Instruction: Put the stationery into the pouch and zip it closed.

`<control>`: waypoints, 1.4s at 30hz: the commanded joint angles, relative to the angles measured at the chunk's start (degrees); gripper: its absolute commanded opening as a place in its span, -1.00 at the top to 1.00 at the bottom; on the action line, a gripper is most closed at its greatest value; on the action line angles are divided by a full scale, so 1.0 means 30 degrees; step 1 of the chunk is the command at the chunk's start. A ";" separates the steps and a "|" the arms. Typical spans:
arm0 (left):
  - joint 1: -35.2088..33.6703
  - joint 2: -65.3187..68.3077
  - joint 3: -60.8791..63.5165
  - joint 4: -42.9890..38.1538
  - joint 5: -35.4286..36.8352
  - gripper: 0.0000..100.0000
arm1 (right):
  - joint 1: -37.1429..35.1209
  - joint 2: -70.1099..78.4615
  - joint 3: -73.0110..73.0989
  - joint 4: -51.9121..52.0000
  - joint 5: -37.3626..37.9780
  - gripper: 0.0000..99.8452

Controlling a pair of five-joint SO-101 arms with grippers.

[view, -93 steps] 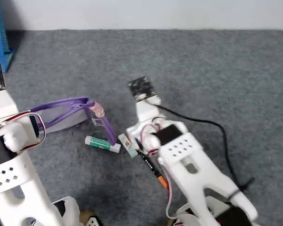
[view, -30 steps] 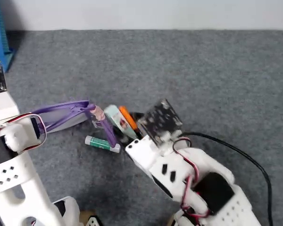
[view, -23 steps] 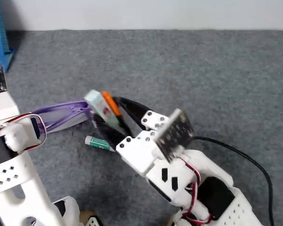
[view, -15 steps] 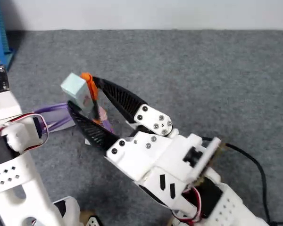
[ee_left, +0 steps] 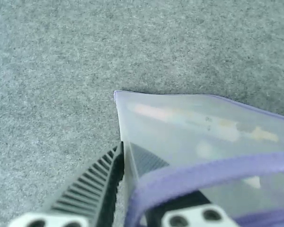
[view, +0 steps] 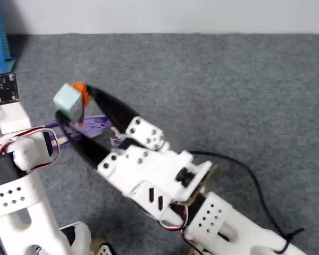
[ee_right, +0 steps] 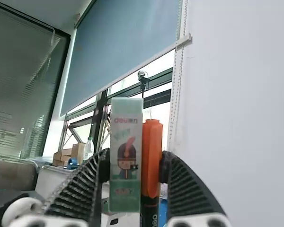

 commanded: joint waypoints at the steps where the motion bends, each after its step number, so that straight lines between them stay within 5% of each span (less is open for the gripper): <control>1: 0.0205 -0.0176 -0.0132 -0.0527 -0.0088 0.97 | -0.0630 0.0103 0.0762 -0.1978 0.0176 0.99; 18: 0.0234 -0.0176 -0.0103 -0.0410 -0.0088 0.97 | 0.0396 0.4205 0.2227 -0.7048 0.0234 0.99; 42: 0.0176 -0.0205 -0.0015 -0.0381 -0.0088 0.97 | 0.1773 1.3260 0.0381 -0.9216 0.0234 0.98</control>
